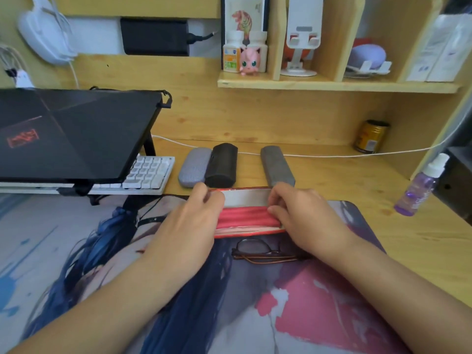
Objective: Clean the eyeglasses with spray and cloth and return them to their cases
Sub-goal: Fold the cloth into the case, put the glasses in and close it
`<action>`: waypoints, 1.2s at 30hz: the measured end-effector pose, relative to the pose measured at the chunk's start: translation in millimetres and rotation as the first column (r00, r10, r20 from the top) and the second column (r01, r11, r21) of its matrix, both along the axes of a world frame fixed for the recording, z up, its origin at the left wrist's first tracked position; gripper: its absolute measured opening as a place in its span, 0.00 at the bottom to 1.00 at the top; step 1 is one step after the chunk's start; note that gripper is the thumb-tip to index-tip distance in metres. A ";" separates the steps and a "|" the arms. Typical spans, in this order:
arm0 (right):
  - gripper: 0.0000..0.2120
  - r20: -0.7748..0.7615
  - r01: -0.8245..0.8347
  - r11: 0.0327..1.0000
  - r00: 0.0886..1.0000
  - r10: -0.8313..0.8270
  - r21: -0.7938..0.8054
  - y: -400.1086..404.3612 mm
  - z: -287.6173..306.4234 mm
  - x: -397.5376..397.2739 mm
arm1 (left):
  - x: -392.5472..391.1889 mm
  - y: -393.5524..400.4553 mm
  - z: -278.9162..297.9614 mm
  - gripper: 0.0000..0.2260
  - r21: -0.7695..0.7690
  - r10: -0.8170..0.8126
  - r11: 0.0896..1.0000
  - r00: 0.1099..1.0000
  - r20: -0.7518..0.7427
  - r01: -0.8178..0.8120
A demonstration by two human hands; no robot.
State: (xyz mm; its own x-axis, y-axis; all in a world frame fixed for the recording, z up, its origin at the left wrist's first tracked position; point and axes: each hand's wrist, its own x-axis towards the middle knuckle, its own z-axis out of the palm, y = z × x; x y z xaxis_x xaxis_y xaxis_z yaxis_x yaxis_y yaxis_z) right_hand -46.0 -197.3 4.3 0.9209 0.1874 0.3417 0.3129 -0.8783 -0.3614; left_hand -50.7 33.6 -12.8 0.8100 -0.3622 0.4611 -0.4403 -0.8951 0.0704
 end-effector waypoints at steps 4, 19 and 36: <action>0.05 0.059 -0.008 1.000 0.998 0.009 -0.014 -4.0 -5.6 13.0 | 7.1 -7.7 4.9 0.26 0.107 0.033 0.993 0.997 0.070 -0.040; 0.14 0.006 0.027 0.982 1.000 -0.026 -0.185 2.6 -6.8 22.4 | 17.5 -10.0 -4.9 0.13 -0.165 0.030 0.986 0.999 -0.012 -0.031; 0.21 0.198 -0.092 0.971 0.971 0.137 -0.221 4.3 -0.6 5.8 | 17.8 -8.8 -8.0 0.13 0.037 -0.183 0.983 0.983 0.007 0.182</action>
